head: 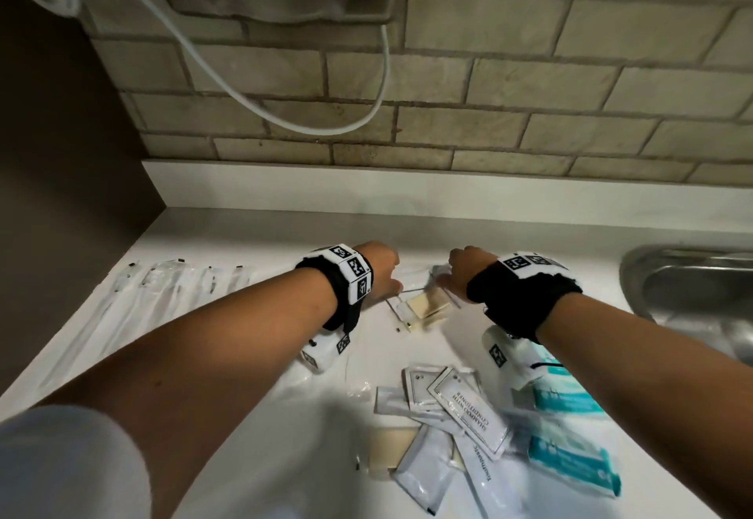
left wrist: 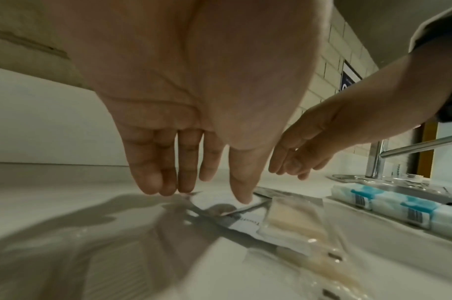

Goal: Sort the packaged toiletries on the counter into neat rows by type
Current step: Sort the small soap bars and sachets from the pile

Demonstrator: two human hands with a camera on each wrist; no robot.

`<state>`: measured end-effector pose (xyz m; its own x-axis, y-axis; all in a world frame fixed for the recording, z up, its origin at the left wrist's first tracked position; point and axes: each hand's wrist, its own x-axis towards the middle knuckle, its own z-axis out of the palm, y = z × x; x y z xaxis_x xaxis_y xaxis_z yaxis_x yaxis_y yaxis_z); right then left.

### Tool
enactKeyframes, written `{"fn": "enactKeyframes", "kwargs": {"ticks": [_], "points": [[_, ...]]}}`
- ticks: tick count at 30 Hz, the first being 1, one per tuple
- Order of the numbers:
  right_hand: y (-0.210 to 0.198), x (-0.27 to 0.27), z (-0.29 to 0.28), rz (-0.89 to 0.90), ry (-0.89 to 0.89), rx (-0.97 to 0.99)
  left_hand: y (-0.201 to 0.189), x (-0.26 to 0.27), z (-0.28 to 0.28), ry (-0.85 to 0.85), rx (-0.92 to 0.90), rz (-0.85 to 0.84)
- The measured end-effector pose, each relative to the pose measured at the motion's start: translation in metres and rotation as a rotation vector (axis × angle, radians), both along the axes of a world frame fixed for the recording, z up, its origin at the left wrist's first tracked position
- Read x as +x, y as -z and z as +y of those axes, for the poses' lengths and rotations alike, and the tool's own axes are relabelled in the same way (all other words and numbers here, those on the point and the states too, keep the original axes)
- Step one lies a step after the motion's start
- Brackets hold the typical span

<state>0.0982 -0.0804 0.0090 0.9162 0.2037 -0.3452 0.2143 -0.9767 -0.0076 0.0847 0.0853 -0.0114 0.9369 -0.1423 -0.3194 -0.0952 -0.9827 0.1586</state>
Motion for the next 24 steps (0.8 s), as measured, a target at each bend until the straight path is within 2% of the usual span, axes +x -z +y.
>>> {"fn": "enactKeyframes", "kwargs": {"ticks": [5,11,16,20,24], "points": [[0.016,0.019,-0.01,0.038,0.055,0.054,0.01,0.011,-0.008,-0.002,0.024,-0.016],[0.019,0.024,-0.012,0.084,0.055,0.09,0.012,0.011,-0.01,-0.065,-0.116,-0.07],[0.003,0.02,-0.012,0.051,-0.018,0.101,-0.008,0.002,0.003,-0.166,-0.259,-0.243],[-0.011,0.016,0.0,0.094,-0.113,0.227,-0.023,-0.01,0.025,-0.258,-0.341,-0.294],[-0.009,0.015,0.016,0.187,-0.092,0.399,-0.03,-0.026,0.043,-0.324,-0.41,-0.336]]}}
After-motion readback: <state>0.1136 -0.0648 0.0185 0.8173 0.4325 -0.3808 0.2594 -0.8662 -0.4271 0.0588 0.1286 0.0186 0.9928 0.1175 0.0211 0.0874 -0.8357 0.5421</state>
